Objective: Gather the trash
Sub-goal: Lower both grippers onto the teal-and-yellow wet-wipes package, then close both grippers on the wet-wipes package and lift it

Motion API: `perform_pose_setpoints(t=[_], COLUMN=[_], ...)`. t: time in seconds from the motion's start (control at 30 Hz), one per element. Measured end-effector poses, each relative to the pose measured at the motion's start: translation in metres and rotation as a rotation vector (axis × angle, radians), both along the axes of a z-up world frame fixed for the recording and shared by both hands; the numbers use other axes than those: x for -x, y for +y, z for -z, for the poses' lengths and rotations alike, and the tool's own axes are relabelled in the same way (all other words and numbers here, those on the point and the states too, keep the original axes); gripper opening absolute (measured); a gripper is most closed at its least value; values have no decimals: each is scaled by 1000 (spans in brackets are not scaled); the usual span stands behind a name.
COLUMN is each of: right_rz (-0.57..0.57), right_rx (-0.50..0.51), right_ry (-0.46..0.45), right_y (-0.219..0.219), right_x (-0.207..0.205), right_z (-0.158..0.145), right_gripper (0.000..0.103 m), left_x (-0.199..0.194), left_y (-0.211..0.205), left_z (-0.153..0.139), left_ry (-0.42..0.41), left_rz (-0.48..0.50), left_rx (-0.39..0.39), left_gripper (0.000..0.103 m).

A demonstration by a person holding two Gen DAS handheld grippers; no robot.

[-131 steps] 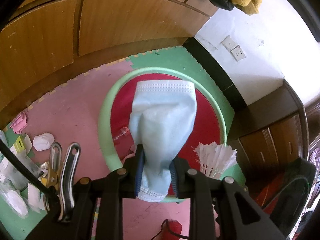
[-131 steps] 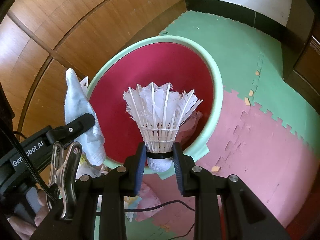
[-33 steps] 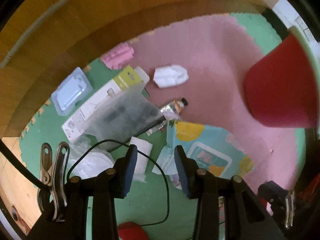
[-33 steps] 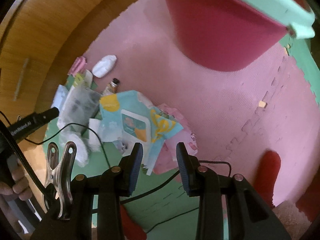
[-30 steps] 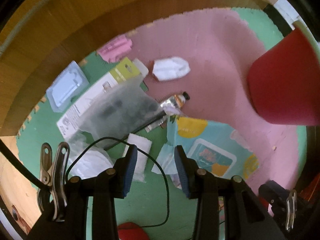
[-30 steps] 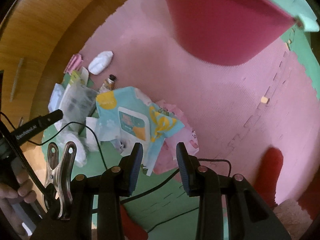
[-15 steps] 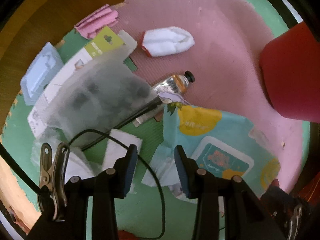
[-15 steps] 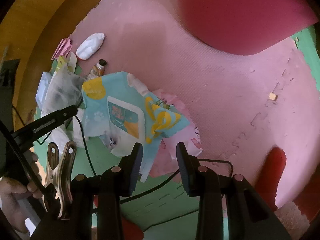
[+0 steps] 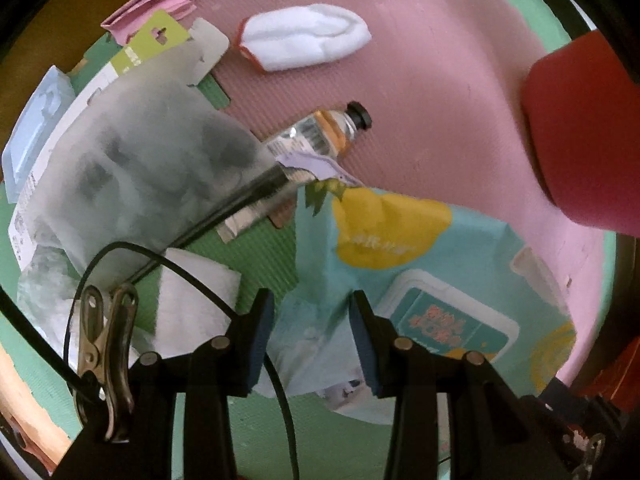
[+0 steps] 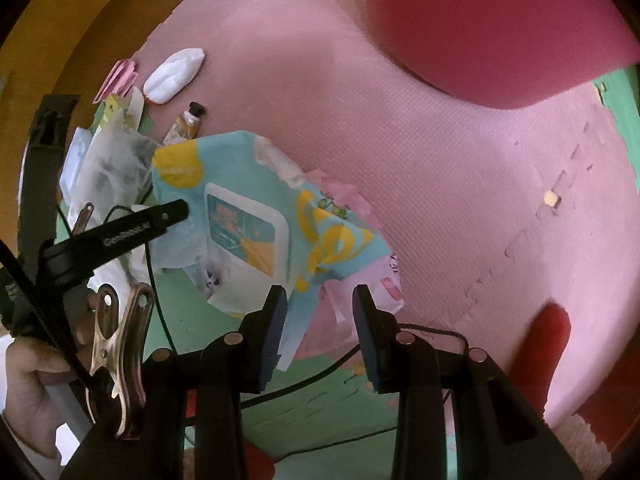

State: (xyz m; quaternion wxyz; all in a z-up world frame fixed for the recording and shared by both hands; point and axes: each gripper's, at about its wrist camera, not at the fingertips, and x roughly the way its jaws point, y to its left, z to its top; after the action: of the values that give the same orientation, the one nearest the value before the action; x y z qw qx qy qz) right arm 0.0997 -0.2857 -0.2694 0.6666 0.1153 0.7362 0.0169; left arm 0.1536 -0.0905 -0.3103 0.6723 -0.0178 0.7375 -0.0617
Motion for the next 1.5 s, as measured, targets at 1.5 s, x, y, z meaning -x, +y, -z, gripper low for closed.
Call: perform_pose_setpoints(t=[1.5], right_rz=[-127], right_rx=[-160], right_ry=[-327], right_y=[-6], right_x=[26], right_z=[-136], right_gripper=[16], left_x=[37], left_y=[26], left_z=[-165], left_ry=[-218], left_rz=[29], left_rx=[108], left_gripper=[23])
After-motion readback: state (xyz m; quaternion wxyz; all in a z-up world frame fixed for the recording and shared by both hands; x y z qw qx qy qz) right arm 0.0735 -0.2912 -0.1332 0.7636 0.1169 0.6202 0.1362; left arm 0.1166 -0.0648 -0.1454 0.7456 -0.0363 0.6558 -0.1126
